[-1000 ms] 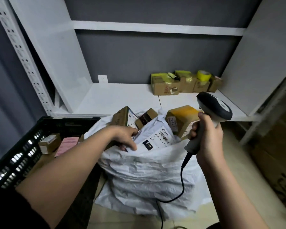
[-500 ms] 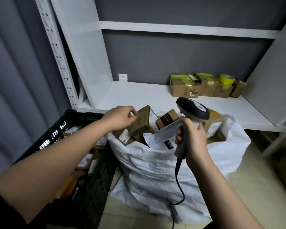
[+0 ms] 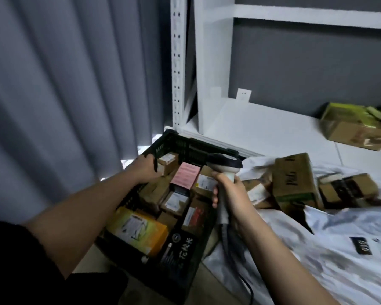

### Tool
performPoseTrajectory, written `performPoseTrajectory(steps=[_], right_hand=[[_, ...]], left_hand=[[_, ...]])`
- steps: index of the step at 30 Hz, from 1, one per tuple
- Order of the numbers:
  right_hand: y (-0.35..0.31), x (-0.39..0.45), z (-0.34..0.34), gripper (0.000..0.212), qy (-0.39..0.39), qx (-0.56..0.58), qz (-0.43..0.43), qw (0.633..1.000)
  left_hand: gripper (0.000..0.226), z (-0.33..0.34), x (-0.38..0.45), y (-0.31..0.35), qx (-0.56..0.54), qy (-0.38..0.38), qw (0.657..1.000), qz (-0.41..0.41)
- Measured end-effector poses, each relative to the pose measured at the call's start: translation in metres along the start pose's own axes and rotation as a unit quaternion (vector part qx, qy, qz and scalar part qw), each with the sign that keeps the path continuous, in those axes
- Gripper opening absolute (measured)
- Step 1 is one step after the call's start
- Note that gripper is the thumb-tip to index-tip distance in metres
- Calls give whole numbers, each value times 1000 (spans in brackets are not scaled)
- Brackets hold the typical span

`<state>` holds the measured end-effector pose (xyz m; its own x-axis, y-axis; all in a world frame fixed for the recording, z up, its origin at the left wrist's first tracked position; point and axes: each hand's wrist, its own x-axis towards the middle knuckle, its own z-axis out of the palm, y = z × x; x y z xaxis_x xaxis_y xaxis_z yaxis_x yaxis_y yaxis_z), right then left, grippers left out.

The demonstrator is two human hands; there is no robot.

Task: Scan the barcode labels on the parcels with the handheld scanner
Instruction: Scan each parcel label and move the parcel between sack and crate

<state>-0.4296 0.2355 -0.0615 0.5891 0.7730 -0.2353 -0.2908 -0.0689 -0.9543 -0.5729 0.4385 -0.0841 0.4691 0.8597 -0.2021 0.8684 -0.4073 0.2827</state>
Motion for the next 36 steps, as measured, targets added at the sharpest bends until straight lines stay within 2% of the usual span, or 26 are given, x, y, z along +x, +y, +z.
performPoseTrajectory(steps=[3, 10, 16, 20, 23, 26, 29, 33, 36], right_hand=[[25, 45, 25, 17, -6, -8, 22, 1000], [75, 131, 52, 15, -26, -12, 58, 998], [91, 164, 55, 16, -46, -20, 89, 995], [93, 166, 52, 17, -59, 6, 101, 993], [92, 165, 46, 20, -61, 12, 93, 994], [90, 163, 40, 19, -44, 19, 85, 995], [83, 156, 36, 18, -37, 40, 80, 995], [71, 138, 33, 14, -34, 53, 66, 996], [55, 116, 30, 15, -26, 51, 65, 996]], left_hand=[[78, 26, 43, -17, 12, -24, 1000, -5], [84, 105, 144, -34, 57, -23, 997, 43], [89, 145, 203, -34, 117, 17, 992, 41], [76, 168, 216, -32, 131, 83, 988, 20], [54, 180, 222, -25, 86, 153, 985, 6], [46, 181, 222, -16, 19, 156, 987, -41], [52, 169, 216, -16, -56, 143, 986, -63], [60, 133, 189, -20, -200, 120, 969, -85], [75, 99, 152, -19, -263, 91, 959, -60]])
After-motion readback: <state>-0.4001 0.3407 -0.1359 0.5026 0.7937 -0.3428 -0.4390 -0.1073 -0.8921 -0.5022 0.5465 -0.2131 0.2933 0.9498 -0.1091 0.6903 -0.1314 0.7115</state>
